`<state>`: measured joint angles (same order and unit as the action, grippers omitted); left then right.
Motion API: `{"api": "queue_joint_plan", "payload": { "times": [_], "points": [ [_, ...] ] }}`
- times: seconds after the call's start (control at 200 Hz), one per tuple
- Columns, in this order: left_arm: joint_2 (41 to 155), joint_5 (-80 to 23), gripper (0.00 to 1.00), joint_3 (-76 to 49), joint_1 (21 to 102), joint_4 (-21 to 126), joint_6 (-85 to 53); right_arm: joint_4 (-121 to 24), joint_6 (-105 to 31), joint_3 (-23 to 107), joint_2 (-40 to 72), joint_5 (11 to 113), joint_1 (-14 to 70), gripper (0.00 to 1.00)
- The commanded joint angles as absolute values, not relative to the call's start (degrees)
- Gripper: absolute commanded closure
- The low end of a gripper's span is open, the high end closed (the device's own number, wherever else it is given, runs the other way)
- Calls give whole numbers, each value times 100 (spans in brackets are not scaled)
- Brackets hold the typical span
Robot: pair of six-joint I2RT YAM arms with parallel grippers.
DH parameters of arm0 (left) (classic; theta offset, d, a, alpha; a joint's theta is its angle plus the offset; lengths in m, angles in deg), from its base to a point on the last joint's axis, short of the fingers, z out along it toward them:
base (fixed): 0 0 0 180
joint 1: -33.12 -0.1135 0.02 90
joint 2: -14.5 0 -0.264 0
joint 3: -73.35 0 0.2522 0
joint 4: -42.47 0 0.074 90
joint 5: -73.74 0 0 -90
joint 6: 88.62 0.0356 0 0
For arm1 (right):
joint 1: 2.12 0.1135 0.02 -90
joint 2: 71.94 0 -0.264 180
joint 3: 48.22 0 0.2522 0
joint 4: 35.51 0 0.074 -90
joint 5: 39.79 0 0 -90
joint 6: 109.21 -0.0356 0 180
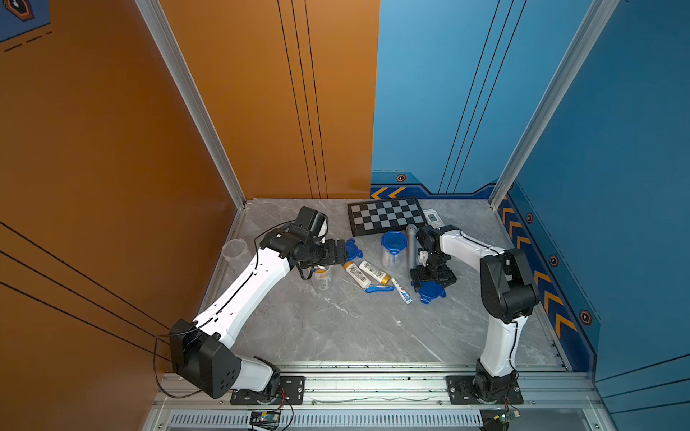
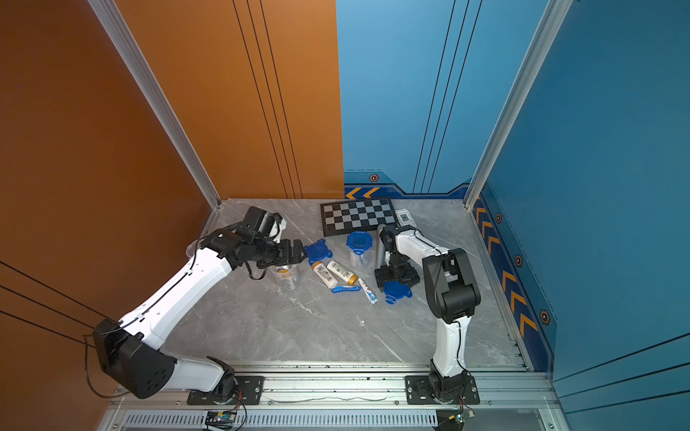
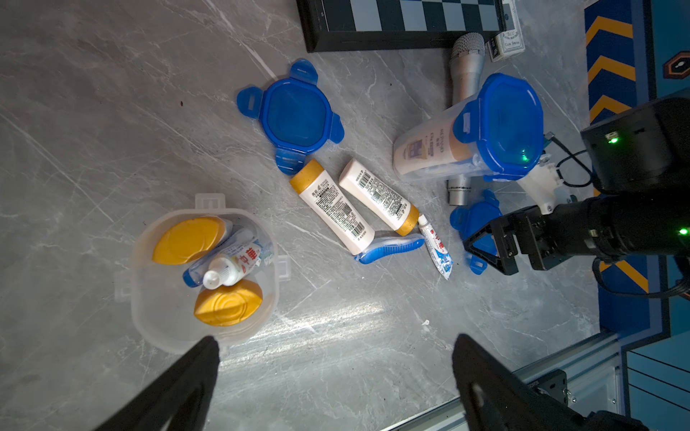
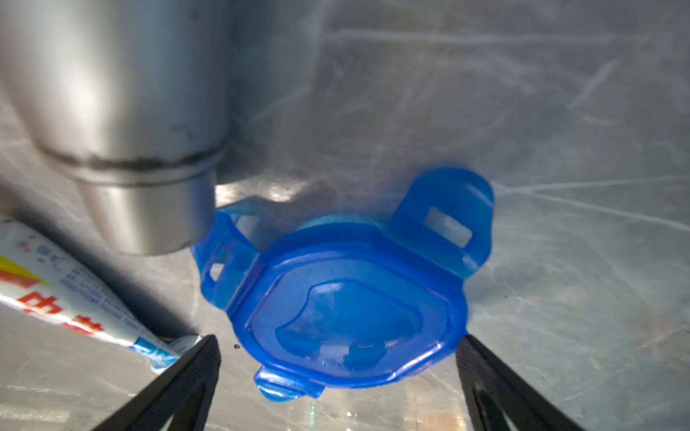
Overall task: Pack away toiletry kits
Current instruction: Move the lid to the center of the board, then pick up the lid from the center of the board.
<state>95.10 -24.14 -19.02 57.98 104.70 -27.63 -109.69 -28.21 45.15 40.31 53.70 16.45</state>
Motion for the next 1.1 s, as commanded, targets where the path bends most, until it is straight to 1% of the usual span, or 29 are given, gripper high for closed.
{"api": "queue_joint_plan", "payload": {
  "times": [0.0,0.245,0.646,0.831,0.886,0.941,1.036,1.096],
  "points": [
    [9354,-2538,1,-1789,5718,10417,-2838,-11000,-2940,4448,3940,4802,1791,0],
    [9224,-2494,1,-1663,5702,10413,-2867,-10893,-2949,4460,3995,4553,1828,0],
    [9056,-2421,1,-1558,5692,10420,-2869,-10620,-2765,4377,4229,5255,1783,0],
    [9005,-2426,2,-1553,5659,10416,-2868,-10538,-2789,4274,4267,5217,1775,6],
    [8992,-2450,2,-1556,5639,10420,-2881,-10504,-2800,4217,4265,5212,1758,8],
    [8982,-2446,1,-1548,5624,10415,-2894,-10460,-2804,4154,4231,5198,1761,13],
    [8928,-2453,1,-1492,5590,10424,-2898,-10415,-2797,4065,4059,5155,1760,19],
    [8885,-2448,1,-1433,5564,10424,-2889,-10366,-2741,4032,3801,5158,1818,20]
  ]
}}
